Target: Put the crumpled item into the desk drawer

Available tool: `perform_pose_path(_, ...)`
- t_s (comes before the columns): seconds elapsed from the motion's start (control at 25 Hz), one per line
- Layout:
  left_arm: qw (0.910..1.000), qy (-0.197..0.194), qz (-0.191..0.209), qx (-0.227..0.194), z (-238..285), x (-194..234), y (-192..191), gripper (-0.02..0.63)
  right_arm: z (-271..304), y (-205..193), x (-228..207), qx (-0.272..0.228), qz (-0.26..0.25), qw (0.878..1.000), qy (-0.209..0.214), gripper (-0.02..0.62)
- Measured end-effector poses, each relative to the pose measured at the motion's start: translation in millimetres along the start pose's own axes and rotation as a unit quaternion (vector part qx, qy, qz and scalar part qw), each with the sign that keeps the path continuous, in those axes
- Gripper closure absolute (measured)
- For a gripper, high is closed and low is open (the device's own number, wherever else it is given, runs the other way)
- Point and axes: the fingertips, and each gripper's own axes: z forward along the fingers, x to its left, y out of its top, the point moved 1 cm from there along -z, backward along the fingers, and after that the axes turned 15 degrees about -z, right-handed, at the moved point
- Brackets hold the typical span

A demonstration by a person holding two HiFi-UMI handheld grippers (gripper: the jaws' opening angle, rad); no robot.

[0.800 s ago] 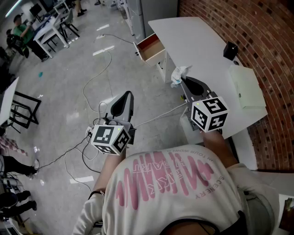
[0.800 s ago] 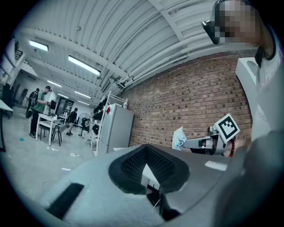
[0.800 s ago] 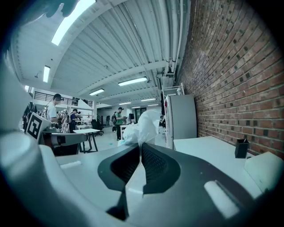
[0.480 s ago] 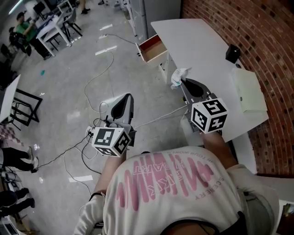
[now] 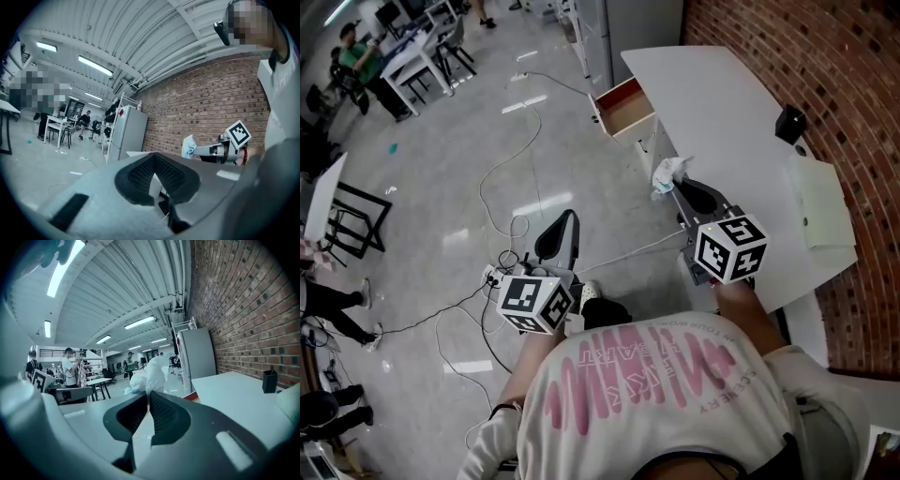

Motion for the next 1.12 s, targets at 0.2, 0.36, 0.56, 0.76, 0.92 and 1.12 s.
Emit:
perform_pose_path(0.2,0.9997,0.002,-0.015,0.016,31,52,2,0.601,55,-7,-3,0.026,-0.005,1.000,-0.006,0.565)
perform_pose_path(0.36,0.9992,0.000,-0.020,0.034,60,96,15,0.600,109,-10,-6,0.046,0.006,0.999,-0.002,0.565)
perform_pose_path(0.56,0.9990,-0.005,-0.021,0.039,95,147,47,0.600,176,10,-13,0.044,0.002,0.999,-0.002,0.565)
perform_pose_path(0.76,0.9992,-0.009,-0.018,0.034,118,192,85,0.600,234,37,-14,0.035,-0.003,0.999,-0.005,0.565)
perform_pose_path(0.92,0.9993,-0.015,-0.016,0.031,133,221,109,0.600,269,51,-13,0.032,-0.008,0.999,-0.012,0.565)
perform_pose_path(1.12,0.9991,-0.025,-0.013,0.031,151,247,126,0.600,304,57,-15,0.029,-0.003,0.999,-0.017,0.565)
